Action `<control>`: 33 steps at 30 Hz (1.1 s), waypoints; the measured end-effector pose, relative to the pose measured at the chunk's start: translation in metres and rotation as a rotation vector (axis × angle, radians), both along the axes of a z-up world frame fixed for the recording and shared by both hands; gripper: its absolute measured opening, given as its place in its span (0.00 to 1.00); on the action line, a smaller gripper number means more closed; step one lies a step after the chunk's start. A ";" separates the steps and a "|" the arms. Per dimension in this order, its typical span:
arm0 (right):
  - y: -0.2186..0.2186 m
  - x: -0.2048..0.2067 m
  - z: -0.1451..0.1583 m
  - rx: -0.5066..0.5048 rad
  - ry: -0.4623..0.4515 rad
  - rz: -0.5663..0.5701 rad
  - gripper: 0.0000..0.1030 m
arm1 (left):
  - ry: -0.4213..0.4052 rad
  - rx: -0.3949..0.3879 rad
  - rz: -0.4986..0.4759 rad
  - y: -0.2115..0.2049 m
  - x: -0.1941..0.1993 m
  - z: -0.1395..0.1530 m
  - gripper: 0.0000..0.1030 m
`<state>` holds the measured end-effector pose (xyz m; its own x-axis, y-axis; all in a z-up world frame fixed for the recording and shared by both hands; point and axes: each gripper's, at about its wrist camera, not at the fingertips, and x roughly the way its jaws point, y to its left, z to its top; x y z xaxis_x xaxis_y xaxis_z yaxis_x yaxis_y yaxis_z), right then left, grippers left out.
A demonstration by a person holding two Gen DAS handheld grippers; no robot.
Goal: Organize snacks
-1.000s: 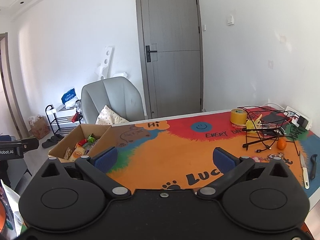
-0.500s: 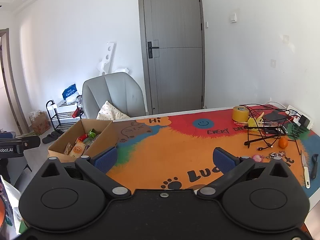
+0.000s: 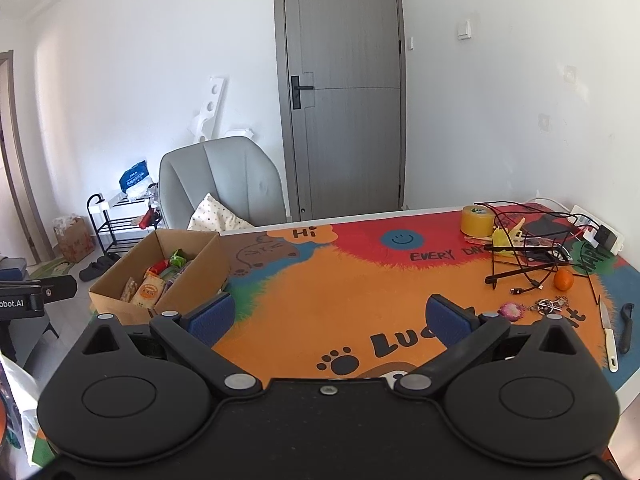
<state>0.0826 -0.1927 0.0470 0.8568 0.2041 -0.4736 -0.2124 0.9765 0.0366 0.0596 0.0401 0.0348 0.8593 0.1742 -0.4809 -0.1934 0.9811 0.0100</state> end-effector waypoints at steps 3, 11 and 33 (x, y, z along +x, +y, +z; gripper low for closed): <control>0.000 0.000 -0.003 -0.002 0.009 -0.003 1.00 | 0.006 0.002 -0.010 -0.002 0.000 -0.002 1.00; -0.003 0.000 -0.004 0.003 0.010 -0.011 1.00 | 0.006 0.010 -0.022 -0.006 -0.001 -0.002 1.00; -0.004 0.003 -0.004 0.003 0.014 -0.009 1.00 | 0.006 0.006 -0.018 -0.001 -0.003 -0.002 1.00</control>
